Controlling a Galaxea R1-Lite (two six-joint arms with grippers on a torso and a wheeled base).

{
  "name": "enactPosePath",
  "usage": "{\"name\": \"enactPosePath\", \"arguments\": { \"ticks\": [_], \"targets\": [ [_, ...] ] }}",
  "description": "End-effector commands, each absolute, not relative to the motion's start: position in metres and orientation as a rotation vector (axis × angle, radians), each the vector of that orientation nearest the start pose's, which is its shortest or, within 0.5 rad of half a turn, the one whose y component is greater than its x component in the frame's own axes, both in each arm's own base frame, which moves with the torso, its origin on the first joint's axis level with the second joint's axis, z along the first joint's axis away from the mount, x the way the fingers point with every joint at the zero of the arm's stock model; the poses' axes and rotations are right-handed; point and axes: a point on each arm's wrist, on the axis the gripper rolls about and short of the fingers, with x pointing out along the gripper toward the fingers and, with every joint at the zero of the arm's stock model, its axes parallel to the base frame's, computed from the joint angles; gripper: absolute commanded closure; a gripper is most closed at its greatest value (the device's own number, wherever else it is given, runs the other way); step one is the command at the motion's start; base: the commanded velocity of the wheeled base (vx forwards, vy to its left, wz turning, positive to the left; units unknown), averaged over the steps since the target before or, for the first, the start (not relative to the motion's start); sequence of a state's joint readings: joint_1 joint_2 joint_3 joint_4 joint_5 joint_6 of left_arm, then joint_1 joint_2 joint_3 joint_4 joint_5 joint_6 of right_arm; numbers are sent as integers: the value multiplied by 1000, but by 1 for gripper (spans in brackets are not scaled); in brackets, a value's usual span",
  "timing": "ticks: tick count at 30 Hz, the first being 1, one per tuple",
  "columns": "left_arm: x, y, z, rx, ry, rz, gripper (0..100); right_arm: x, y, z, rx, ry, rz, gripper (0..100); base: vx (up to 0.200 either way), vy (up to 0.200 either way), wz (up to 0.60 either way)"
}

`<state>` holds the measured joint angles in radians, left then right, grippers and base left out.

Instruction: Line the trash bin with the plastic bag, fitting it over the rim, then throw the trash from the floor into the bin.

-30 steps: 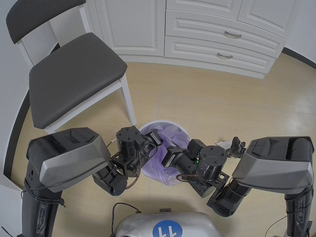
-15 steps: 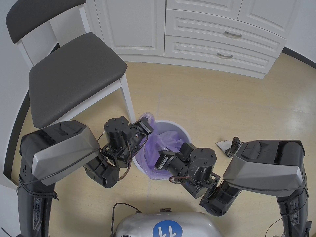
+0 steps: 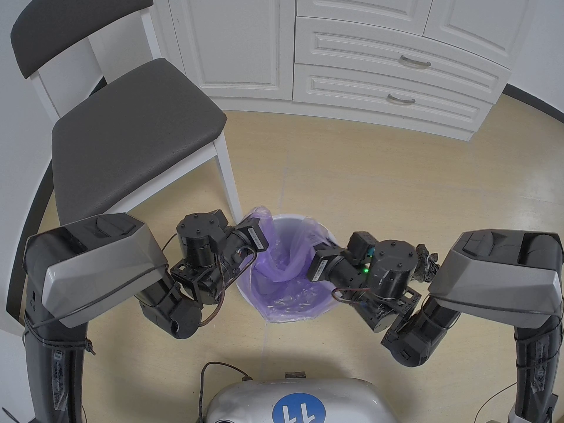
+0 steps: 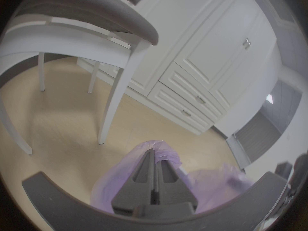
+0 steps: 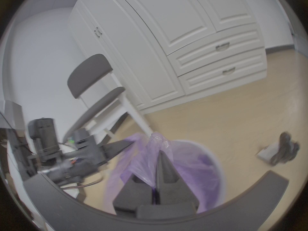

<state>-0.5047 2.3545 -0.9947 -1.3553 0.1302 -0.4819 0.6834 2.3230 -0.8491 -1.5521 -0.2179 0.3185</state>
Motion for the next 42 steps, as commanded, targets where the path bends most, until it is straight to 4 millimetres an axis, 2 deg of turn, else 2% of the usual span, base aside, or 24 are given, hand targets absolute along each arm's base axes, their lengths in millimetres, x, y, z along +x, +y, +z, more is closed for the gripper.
{"name": "enactPosePath", "arguments": {
  "ticks": [1,11,13,14,20,25,30,35,36,42],
  "targets": [
    [359,-190,66,-382,126,-355,100,320,234,69,282,-52,427,100,0,0,0],
    [341,-153,63,-72,127,-303,100,331,203,65,21,-72,251,100,0,0,0],
    [341,-153,63,-72,127,-303,100,331,203,65,21,-72,251,100,0,0,0],
    [342,-147,56,-16,144,-290,100,332,196,61,-38,-60,218,100,0,0,0],
    [347,-132,46,67,167,-251,100,335,179,56,-160,-37,108,100,0,0,0],
    [347,-123,46,89,171,-235,100,333,165,57,-219,-19,61,100,0,0,0],
    [341,-120,48,86,171,-274,100,324,155,62,-264,-3,51,100,0,0,0],
    [334,-117,50,80,168,-321,100,305,138,63,-355,47,52,100,0,0,0],
    [333,-115,52,79,167,-329,100,297,131,61,-403,76,52,100,0,0,0],
    [335,-109,50,97,169,-320,100,284,115,49,-496,150,88,100,0,0,0]
  ]
}}
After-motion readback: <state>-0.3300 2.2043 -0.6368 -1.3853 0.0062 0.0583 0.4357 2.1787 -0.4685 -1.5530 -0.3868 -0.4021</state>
